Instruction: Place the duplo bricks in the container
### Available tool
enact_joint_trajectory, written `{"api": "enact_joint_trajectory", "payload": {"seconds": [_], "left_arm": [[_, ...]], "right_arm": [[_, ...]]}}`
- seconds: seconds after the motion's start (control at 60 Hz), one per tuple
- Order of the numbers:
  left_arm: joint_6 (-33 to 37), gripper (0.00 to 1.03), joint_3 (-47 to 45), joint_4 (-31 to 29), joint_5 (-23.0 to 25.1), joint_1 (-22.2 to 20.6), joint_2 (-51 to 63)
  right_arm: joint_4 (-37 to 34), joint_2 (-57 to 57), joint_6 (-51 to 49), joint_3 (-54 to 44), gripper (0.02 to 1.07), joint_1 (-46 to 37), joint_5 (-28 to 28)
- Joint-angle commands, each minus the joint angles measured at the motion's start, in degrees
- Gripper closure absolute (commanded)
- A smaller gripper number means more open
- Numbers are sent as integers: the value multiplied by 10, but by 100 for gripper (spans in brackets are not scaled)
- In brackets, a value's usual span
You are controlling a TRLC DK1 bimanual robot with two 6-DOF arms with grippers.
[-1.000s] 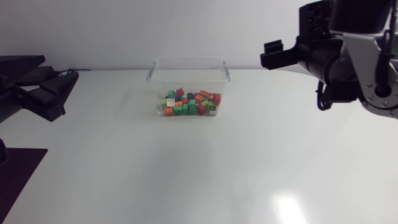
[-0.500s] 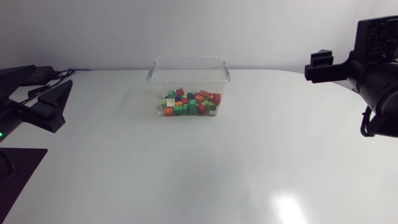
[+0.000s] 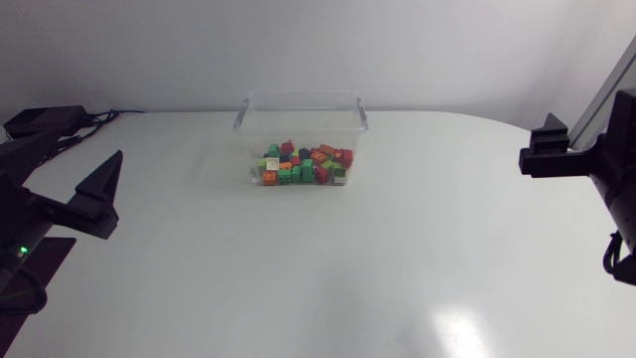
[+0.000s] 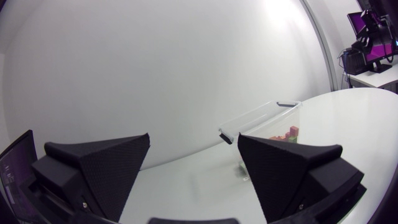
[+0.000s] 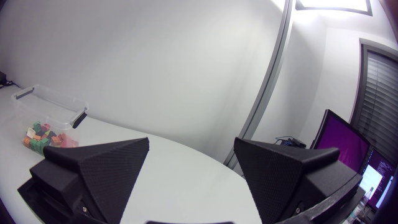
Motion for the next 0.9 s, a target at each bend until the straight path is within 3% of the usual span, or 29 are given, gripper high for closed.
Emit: {"api": "enact_joint_trajectory", "payload": {"seconds": [0.0, 0.6, 0.883], "left_arm": [[-5, 5, -22, 16, -3, 4, -17], [14, 5, -114, 20, -57, -12, -152], [-1, 5, -130, 4, -61, -11, -184]], "right_arm": [[10, -24, -17, -25, 7, -5, 8], [33, -153, -55, -139, 7, -9, 7], [27, -227, -84, -183, 7, -7, 2]]}}
